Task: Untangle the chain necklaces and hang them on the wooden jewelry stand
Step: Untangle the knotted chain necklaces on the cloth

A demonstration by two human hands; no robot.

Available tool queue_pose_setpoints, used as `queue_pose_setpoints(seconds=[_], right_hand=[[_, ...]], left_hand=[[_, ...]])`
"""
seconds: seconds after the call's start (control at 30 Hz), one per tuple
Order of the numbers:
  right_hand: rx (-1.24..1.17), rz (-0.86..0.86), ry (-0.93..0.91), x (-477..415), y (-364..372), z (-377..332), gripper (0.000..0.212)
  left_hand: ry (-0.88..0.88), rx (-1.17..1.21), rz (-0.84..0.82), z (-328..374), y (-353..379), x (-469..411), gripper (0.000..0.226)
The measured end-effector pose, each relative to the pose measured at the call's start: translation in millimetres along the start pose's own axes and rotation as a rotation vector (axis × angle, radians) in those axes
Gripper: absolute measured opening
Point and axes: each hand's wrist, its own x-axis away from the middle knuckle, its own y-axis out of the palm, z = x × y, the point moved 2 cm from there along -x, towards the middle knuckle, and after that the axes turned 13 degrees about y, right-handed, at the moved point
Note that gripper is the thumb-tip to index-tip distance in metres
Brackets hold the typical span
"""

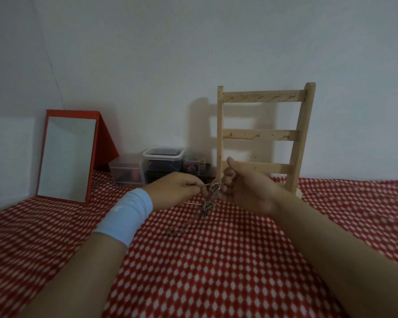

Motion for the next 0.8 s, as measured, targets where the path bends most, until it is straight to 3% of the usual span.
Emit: queue_pose_setpoints(seconds=[0.07, 0.17, 0.27, 0.33, 0.47, 0.57, 0.63, 0.7, 0.8], right_hand=[[-0.067, -0.046, -0.005, 1.9, 1.8, -1.6, 0.043], [0.017, -0.068, -0.001, 2.8, 5.2, -2.9, 0.039], [0.095, -0.051, -0.015, 1.8, 4.7, -1.9, 0.032], [0.114, -0.048, -0.025, 1.0, 1.0, -2.8, 0.025], [0.149, -0.023, -0.018, -0.3, -8.3, -5.1, 0.021], [0.436, 0.142, -0.013, 3.5, -10.0, -7.1, 0.023], [0.740, 0.314, 0.006, 6.8, -8.0, -7.9, 0.039], [0.859, 0.372, 0.005, 8.0, -2.9, -7.8, 0.054], [0.861, 0.384, -0.061, 7.9, 1.7, -7.7, 0.029]], left_hand=[[0.025, 0.080, 0.062, 2.5, 1.5, -1.0, 0.029], [0.077, 0.253, 0.125, 5.4, 12.9, -3.6, 0.035], [0.065, 0.580, 0.177, 1.0, 32.7, -9.7, 0.023], [0.053, 0.508, 0.219, -7.3, 37.9, -12.2, 0.011], [0.056, 0.287, 0.279, -15.2, 36.4, -13.0, 0.024], [0.014, 0.398, 0.352, -21.0, 38.1, -13.3, 0.033], [-0.027, 0.539, 0.423, -24.3, 41.8, -13.4, 0.032], [-0.077, 0.583, 0.493, -26.6, 43.3, -13.0, 0.028], [-0.074, 0.618, 0.521, -25.3, 44.1, -14.4, 0.025]])
